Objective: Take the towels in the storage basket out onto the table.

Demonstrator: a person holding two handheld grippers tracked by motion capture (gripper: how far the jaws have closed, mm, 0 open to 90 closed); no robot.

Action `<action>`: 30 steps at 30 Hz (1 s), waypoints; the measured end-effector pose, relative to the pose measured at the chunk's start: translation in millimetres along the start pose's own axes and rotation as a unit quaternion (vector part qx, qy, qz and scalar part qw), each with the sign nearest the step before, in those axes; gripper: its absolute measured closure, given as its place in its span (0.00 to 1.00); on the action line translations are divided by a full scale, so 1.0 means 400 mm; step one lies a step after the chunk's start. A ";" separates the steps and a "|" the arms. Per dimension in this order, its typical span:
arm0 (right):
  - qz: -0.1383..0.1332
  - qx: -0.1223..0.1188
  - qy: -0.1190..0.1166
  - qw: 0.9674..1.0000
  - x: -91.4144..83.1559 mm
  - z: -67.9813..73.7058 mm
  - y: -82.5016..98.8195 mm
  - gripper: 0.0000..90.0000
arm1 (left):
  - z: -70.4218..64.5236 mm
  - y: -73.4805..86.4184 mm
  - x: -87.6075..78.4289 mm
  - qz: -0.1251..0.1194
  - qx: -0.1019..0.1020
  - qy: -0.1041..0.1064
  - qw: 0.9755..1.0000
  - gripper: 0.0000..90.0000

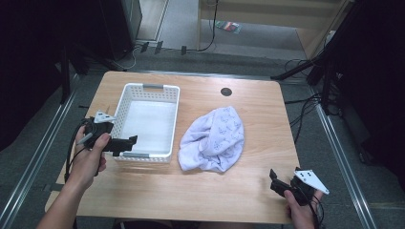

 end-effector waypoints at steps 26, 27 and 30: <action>0.003 -0.002 0.006 1.000 0.002 0.000 0.000 0.08 | 0.226 0.194 -0.020 -0.077 -0.064 -0.016 0.995 0.00; 0.003 -0.001 0.006 1.000 0.002 0.000 0.000 0.08 | 0.234 0.200 -0.018 -0.082 -0.071 -0.016 0.994 0.00; 0.004 -0.001 0.006 1.000 0.002 0.001 0.000 0.08 | 0.267 0.229 -0.010 -0.092 -0.088 -0.018 0.992 0.00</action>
Point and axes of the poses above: each handheld gripper's, and its own axes: x roughly forward along the jaws, y roughly out of its underside, z roughly to its left, the point moved 3 cm from there along x, roughly forward along the jaws, and after that the axes turned 14 degrees about -x, right-handed, at the moved point
